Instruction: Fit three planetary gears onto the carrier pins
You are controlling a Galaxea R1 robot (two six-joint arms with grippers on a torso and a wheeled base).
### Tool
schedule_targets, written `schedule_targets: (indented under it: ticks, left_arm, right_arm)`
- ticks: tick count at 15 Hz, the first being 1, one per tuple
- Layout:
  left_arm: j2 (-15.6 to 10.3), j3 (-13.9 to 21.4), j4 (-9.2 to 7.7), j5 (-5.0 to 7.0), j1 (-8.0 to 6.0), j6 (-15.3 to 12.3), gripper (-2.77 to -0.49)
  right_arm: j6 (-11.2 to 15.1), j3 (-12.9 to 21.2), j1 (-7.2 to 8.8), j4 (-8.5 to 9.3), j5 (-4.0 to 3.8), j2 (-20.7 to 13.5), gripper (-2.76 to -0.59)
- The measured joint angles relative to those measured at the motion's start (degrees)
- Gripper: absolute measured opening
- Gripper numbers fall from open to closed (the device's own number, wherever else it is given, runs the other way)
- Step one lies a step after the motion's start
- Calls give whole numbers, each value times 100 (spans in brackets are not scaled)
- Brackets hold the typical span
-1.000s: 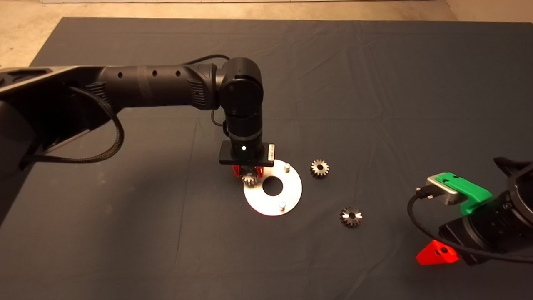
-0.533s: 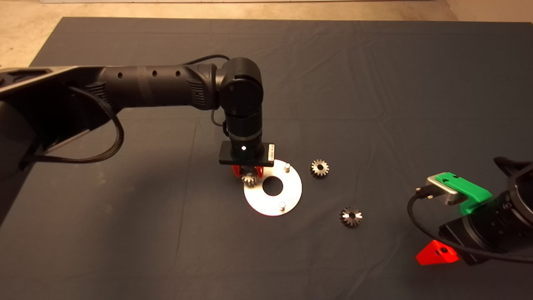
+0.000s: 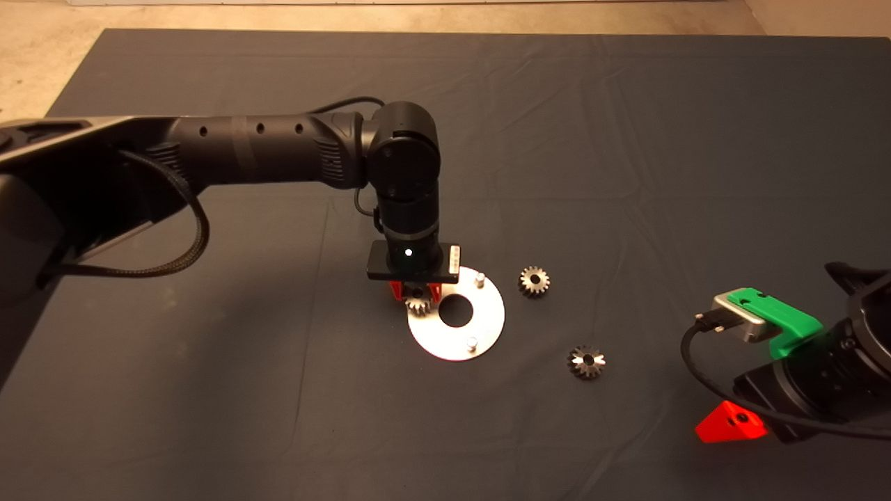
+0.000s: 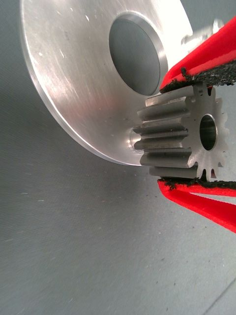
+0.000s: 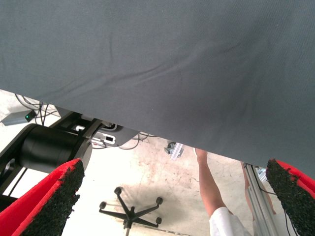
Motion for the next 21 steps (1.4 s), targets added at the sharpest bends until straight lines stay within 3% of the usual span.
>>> schedule_targets:
  ticks: [10,21]
  left_arm:
    - [0,-2,-7,2,7,1,-229]
    - [-87,16,-16,2,-3,41,-180]
  right_arm:
    - [0,0,0,2,2,0,-61]
    - [0,0,0,2,0,0,-61]
